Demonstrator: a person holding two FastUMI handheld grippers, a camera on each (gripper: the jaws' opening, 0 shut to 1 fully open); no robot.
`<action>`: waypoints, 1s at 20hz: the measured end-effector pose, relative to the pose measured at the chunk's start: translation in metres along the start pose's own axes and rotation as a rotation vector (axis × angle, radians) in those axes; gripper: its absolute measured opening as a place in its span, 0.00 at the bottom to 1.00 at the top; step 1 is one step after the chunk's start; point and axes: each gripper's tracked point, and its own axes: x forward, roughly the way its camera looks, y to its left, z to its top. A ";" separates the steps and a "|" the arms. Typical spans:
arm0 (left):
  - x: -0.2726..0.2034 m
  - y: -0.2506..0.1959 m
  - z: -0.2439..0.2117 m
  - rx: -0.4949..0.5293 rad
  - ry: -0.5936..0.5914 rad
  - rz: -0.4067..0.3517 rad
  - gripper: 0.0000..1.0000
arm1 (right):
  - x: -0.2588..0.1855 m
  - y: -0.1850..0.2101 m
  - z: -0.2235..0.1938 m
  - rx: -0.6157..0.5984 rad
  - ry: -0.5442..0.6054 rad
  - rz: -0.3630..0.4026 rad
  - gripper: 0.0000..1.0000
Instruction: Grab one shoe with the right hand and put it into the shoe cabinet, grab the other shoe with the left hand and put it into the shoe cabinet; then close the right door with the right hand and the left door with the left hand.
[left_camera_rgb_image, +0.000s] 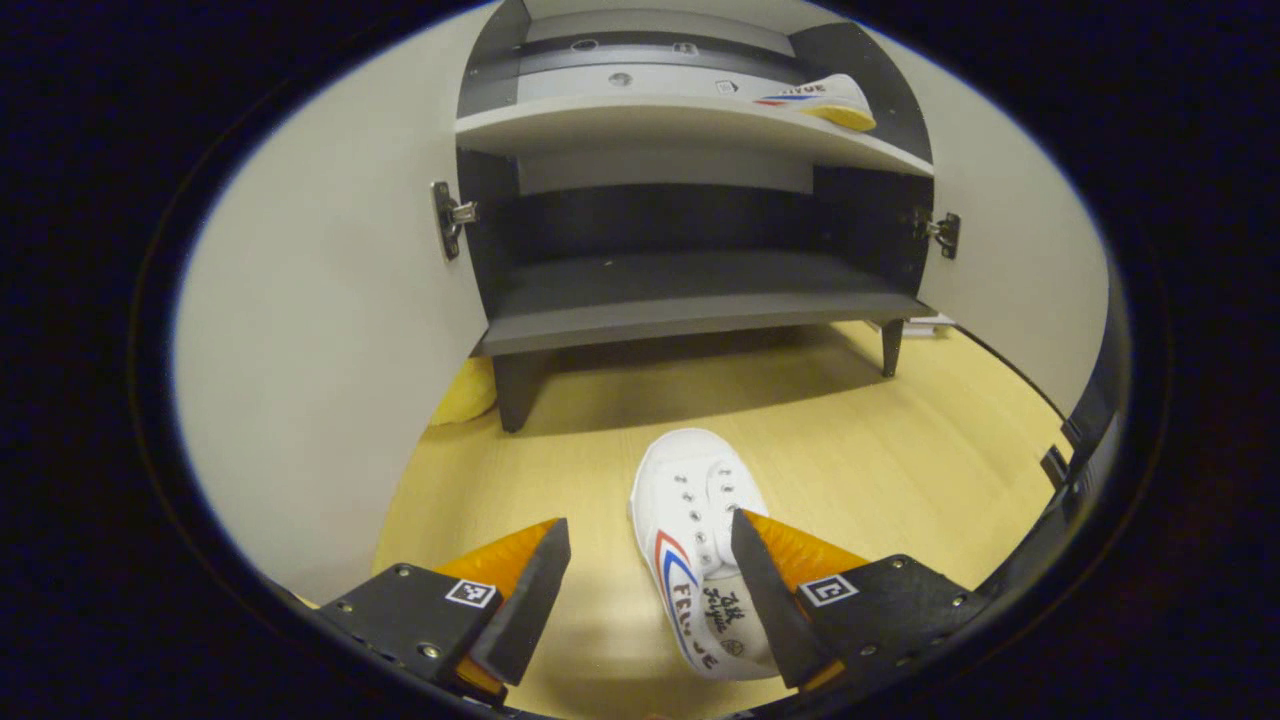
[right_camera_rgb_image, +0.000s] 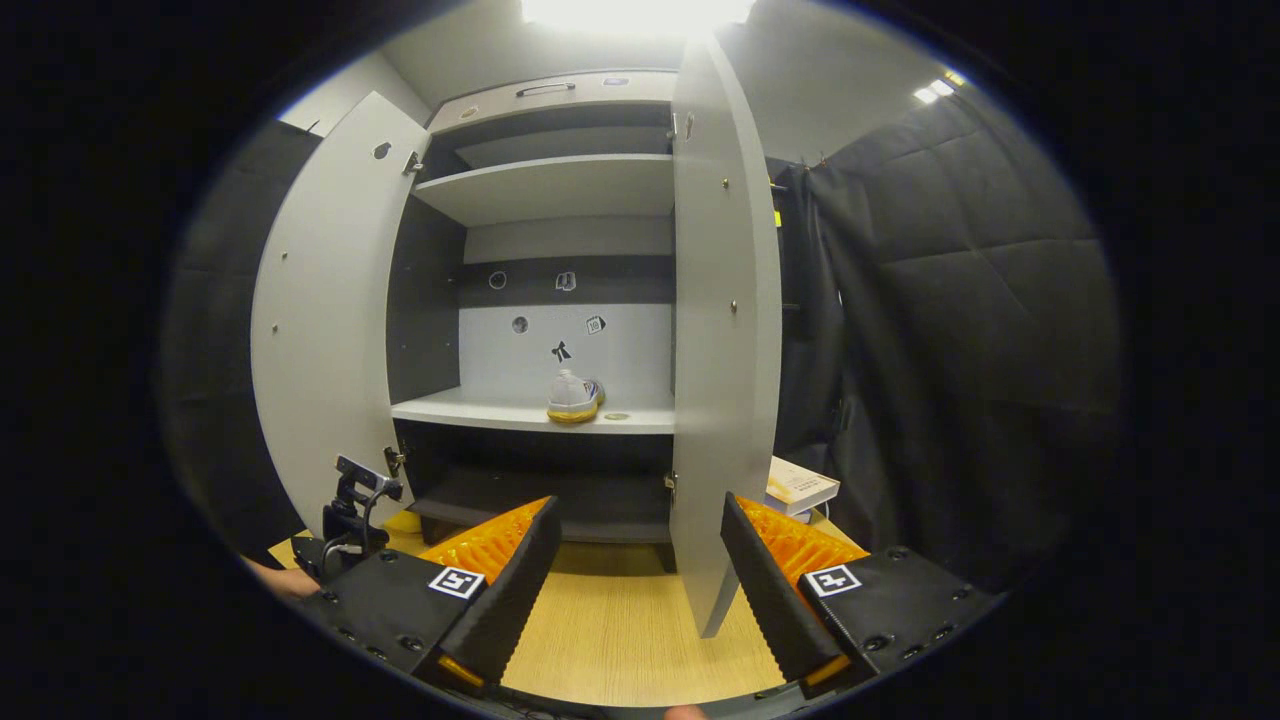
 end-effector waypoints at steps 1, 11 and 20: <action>0.005 0.001 -0.007 0.003 0.019 0.006 0.93 | 0.001 0.001 -0.003 0.006 0.009 0.001 1.00; 0.026 0.000 -0.042 -0.023 0.096 0.001 0.96 | 0.006 0.010 -0.014 0.049 0.050 0.019 1.00; 0.029 -0.022 -0.041 -0.016 0.091 -0.043 0.56 | 0.005 0.019 -0.013 0.040 0.052 0.038 1.00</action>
